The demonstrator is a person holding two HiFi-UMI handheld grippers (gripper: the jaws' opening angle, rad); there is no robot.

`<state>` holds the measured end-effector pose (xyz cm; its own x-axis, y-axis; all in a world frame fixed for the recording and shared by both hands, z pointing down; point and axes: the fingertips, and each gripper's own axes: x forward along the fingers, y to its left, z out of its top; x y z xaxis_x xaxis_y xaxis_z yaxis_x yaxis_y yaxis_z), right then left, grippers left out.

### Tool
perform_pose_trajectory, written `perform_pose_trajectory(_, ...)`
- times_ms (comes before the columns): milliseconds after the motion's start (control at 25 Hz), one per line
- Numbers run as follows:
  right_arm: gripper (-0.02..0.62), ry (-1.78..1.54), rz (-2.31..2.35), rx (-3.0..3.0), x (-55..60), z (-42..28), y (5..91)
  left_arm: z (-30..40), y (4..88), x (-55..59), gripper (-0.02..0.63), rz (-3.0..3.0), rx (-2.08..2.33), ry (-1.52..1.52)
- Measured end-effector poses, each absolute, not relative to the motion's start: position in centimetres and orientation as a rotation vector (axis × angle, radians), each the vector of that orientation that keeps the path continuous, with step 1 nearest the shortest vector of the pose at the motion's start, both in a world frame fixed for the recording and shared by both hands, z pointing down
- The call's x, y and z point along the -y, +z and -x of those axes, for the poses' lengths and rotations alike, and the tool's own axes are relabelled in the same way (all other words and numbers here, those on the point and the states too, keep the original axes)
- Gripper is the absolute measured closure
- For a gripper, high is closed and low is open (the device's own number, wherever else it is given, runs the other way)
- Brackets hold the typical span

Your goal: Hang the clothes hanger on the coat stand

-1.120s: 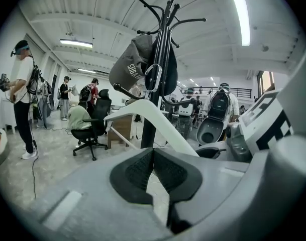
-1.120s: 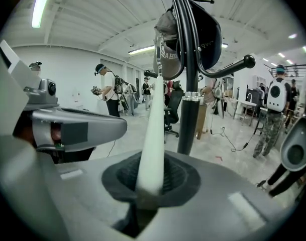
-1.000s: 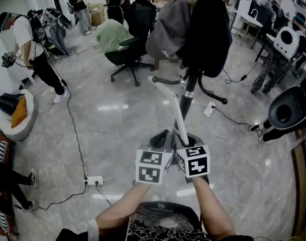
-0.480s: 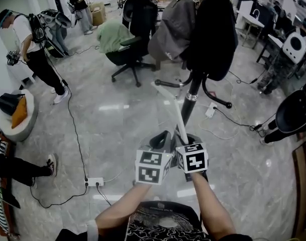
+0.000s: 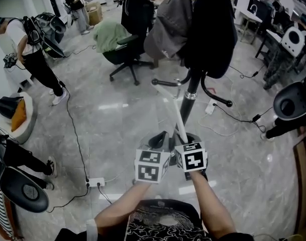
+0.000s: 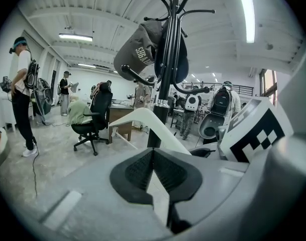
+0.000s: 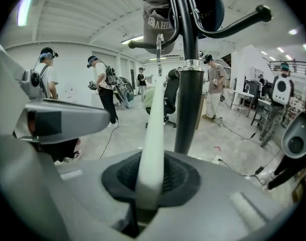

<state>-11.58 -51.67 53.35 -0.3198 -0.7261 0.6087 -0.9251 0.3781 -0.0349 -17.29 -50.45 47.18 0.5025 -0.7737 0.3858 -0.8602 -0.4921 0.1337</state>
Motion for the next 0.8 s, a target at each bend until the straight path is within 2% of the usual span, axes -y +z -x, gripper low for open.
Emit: perform_pose_trajectory(800,0.526,0.526,-1.416,2.144,51.7,12.1,54.3,17.6,48.5,50.5,0.601,-2.417,1.35,0.425)
